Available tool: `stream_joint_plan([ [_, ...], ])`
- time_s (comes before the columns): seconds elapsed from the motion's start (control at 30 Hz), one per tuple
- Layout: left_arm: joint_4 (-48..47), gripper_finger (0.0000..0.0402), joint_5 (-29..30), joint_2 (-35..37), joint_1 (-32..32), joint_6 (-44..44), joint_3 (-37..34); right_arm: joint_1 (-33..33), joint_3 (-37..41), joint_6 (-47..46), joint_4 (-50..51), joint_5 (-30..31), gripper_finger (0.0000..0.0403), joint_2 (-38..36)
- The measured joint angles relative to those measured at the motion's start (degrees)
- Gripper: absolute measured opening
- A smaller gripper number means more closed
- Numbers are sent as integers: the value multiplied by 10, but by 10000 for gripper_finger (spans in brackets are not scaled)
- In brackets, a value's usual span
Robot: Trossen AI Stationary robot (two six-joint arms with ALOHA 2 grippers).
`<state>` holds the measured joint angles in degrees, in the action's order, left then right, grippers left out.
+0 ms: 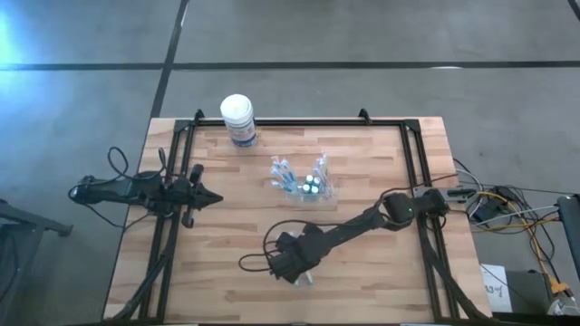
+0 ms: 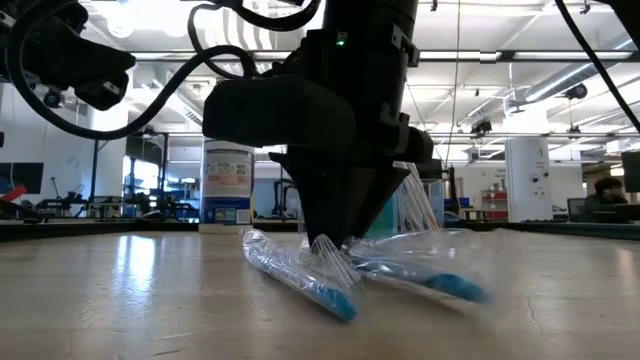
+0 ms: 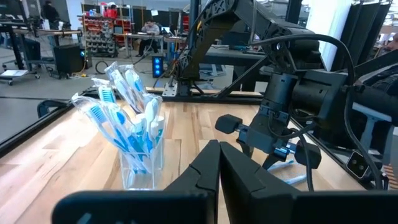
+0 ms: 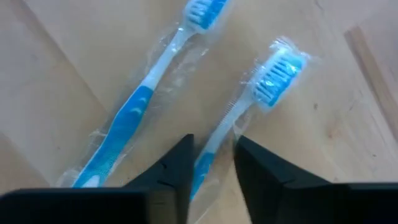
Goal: Pick & Place toothbrushing station
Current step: Put the blue toothbrush into the transparent organizer
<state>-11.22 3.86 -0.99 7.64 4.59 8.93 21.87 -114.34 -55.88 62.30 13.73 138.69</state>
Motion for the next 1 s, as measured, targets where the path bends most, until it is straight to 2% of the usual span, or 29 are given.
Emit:
stream_joint_plan([
  [0.2, 0, 14, 0, 0, 0, 1, 0, 1, -8, 30, 3, -3, 20, -2],
  [0.37, 0, 14, 0, 0, 0, 1, 0, 4, -29, 66, 6, 11, 14, -14],
  [0.67, 1, 14, 0, 0, 0, 1, 0, 31, -34, 121, -3, 88, 11, -109],
  [1.0, 1, 14, 0, 0, 0, -7, 4, 105, -23, 315, -82, 162, 12, -229],
])
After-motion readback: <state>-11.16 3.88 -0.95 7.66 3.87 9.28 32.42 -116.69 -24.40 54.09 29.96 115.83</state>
